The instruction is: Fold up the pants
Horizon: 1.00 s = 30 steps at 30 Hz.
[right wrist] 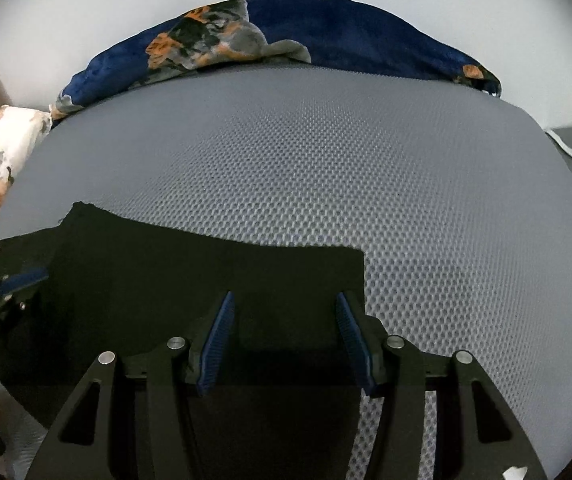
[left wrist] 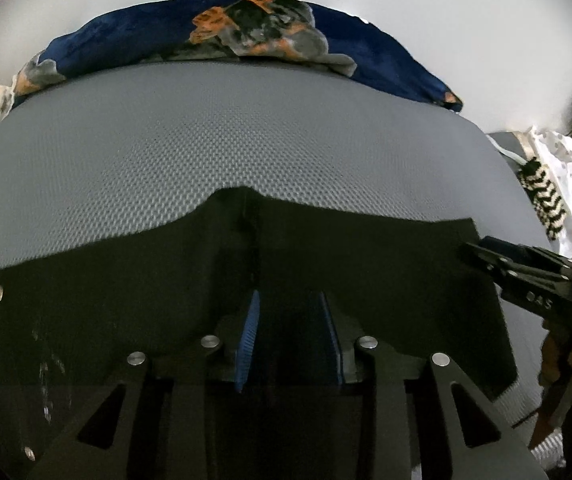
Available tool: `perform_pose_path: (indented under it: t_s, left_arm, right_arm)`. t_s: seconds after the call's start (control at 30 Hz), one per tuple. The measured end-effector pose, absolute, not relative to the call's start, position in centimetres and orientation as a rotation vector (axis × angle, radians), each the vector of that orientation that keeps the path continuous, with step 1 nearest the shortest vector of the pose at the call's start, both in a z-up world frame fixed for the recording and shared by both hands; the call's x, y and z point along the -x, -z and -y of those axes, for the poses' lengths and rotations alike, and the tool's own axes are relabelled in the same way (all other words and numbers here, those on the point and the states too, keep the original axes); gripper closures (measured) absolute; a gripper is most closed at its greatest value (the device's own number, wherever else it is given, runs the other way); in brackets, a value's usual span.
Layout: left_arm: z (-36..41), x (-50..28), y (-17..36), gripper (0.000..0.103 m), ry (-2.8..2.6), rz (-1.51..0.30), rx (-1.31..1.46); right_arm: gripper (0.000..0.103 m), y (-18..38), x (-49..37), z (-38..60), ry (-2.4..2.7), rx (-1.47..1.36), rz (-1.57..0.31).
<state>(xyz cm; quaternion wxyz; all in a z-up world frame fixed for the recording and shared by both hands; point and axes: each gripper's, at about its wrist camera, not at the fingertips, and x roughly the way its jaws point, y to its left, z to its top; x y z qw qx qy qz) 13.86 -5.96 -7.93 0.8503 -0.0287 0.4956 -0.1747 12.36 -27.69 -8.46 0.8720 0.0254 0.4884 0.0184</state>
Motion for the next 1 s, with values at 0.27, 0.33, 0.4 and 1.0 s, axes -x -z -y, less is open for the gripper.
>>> perform_pose_path:
  t_s: [0.27,0.33,0.4,1.0]
  left_arm:
    - [7.1,-15.7,10.4,0.071,0.359,-1.072,0.003]
    - [7.1,-15.6,10.5,0.070,0.362,-1.069,-0.009]
    - [7.0,-15.5,10.5,0.070,0.362,-1.073,-0.003]
    - [4.8,-7.4,10.2,0.066,0.407,-1.105,-0.071]
  right_arm:
    - [0.052,9.5,-13.3,27.7,-0.030,-0.028,-1.040]
    - [0.052,9.7,-13.3,27.5,-0.028,-0.013,-1.038]
    - [0.052,9.7,-13.3,27.4,-0.025,-0.009,-1.035]
    - [0.049,7.7,-6.2,28.2,-0.095,-0.065,-1.044]
